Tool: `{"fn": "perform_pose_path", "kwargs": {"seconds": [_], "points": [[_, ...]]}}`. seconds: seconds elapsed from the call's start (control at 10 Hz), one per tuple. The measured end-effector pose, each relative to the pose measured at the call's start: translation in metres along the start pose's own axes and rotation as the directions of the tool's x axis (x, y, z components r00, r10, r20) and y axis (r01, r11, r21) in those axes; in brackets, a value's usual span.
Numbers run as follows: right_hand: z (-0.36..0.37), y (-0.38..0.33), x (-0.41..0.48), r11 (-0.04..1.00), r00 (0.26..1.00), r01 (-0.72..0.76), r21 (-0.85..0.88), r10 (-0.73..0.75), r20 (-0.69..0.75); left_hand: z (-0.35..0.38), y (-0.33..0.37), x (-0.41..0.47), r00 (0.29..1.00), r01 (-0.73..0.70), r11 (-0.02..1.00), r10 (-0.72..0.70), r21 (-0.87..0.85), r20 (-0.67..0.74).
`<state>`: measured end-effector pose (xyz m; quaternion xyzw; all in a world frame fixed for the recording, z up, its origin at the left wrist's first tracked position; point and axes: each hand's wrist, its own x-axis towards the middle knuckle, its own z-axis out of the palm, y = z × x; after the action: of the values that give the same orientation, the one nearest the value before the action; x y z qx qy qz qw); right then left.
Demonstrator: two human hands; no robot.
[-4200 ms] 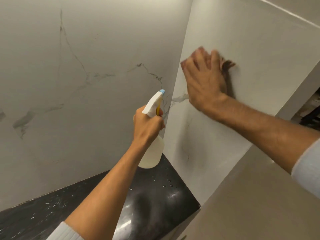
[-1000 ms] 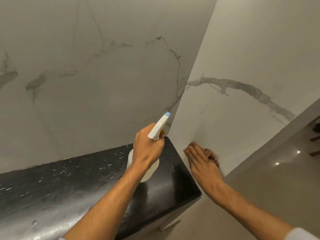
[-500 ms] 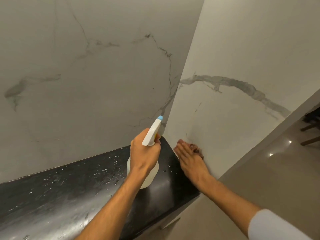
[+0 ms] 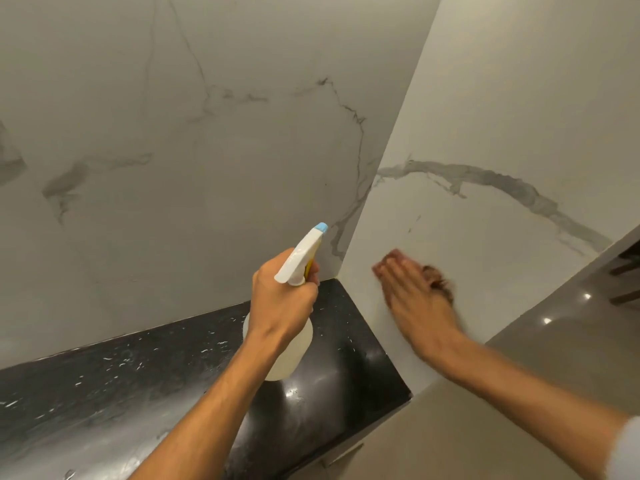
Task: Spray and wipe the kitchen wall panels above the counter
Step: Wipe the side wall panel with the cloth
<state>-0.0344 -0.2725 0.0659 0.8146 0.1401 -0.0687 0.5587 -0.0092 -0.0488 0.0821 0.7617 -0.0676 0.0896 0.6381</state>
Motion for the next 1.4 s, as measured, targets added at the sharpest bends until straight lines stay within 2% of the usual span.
{"fn": "perform_pose_path", "kwargs": {"seconds": [0.1,0.2,0.3,0.4,0.5,0.6,0.7,0.8,0.9,1.0,1.1,1.2,1.3,1.4], "points": [[-0.03,0.114,0.012,0.958,0.907,-0.287,0.011,0.275,-0.319,0.005,0.007,0.001,1.0,0.002,1.0,-0.002,-0.005,0.03],[-0.047,0.176,0.01,0.761,0.677,-0.64,0.104,0.623,-0.391,0.013,0.009,0.005,0.999,0.013,1.0,-0.013,-0.018,0.033],[-0.051,0.115,-0.003,0.851,0.802,-0.526,-0.016,0.489,-0.342,0.019,0.012,0.005,0.999,0.027,0.999,-0.025,-0.044,0.043],[-0.037,0.062,-0.039,0.98,0.986,-0.163,0.111,0.164,-0.002,0.022,0.013,0.009,0.998,0.008,0.999,-0.005,-0.052,0.056],[-0.037,0.147,-0.037,0.831,0.759,-0.555,0.035,0.524,-0.387,0.027,0.021,0.016,0.997,-0.034,0.999,0.036,-0.037,0.067],[-0.053,0.208,-0.045,0.646,0.569,-0.763,-0.006,0.668,-0.48,0.032,0.032,0.022,0.996,-0.063,0.997,0.065,-0.043,0.061],[-0.057,0.145,-0.055,0.716,0.652,-0.698,-0.002,0.634,-0.416,0.036,0.04,0.025,0.992,-0.095,0.994,0.1,-0.061,0.077],[-0.035,0.049,-0.083,0.924,0.904,-0.382,-0.008,0.372,-0.212,0.04,0.045,0.028,0.988,-0.119,0.991,0.124,-0.06,0.091],[-0.043,0.111,-0.076,0.871,0.844,-0.468,0.149,0.49,-0.218,0.045,0.051,0.031,0.985,-0.145,0.988,0.149,-0.042,0.091],[-0.058,0.193,-0.07,0.618,0.573,-0.785,-0.048,0.694,-0.437,0.05,0.055,0.031,0.98,-0.169,0.985,0.171,-0.033,0.1],[-0.059,0.165,-0.071,0.684,0.641,-0.73,0.001,0.685,-0.347,0.055,0.059,0.032,0.981,-0.165,0.985,0.169,-0.048,0.096],[-0.045,0.092,-0.08,0.961,0.962,-0.274,0.046,0.274,0.004,0.051,0.059,0.035,0.982,-0.156,0.986,0.162,-0.066,0.097],[-0.054,0.142,-0.073,0.87,0.851,-0.493,0.013,0.486,-0.199,0.045,0.058,0.036,0.981,-0.156,0.985,0.163,-0.075,0.109],[-0.077,0.215,-0.065,0.708,0.651,-0.706,-0.024,0.635,-0.416,0.043,0.058,0.042,0.984,-0.156,0.984,0.162,-0.081,0.076]]}}
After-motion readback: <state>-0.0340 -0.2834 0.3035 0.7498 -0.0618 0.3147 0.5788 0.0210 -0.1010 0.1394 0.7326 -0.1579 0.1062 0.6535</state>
